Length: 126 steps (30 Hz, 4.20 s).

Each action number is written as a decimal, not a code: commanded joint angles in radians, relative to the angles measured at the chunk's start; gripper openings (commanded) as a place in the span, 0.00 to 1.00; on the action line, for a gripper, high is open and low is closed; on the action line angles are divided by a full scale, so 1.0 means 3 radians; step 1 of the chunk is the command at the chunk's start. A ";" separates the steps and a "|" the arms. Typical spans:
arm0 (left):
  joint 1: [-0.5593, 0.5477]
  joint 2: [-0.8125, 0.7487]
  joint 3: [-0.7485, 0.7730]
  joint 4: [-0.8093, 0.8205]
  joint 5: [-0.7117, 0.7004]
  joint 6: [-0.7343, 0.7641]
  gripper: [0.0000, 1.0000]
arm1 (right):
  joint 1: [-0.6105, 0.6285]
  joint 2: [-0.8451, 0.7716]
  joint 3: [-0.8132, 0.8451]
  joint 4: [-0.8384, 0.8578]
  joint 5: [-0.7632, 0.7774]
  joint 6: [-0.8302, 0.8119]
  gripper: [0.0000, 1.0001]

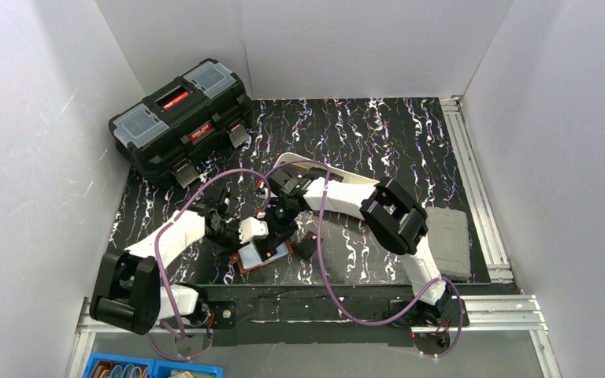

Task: Put the credit cards into the card holder
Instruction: Insert the credit card into the card holder.

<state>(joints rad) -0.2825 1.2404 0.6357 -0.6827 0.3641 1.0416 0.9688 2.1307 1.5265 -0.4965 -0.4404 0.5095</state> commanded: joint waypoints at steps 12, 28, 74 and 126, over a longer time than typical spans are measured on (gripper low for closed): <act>-0.0210 0.0254 -0.0120 0.0164 -0.0067 0.0061 0.08 | -0.0008 0.0148 0.0115 0.0041 0.0018 -0.0041 0.22; -0.0328 0.0246 -0.0092 0.0123 -0.0073 -0.0049 0.06 | 0.0074 0.0172 -0.0018 0.0034 0.0082 0.0011 0.34; -0.0278 0.0002 0.0170 0.0087 0.0368 -0.0808 0.00 | 0.0131 -0.0736 -0.0840 0.0535 0.0689 -0.0148 0.47; 0.0269 -0.1150 0.0093 -0.0207 0.1460 0.0867 0.05 | -0.0057 -0.1140 -0.1103 0.0613 0.1257 -0.0191 0.48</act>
<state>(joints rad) -0.2066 0.8783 0.6121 -0.6731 0.6731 1.3159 0.9592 1.8721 1.2316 -0.3183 -0.1078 0.4610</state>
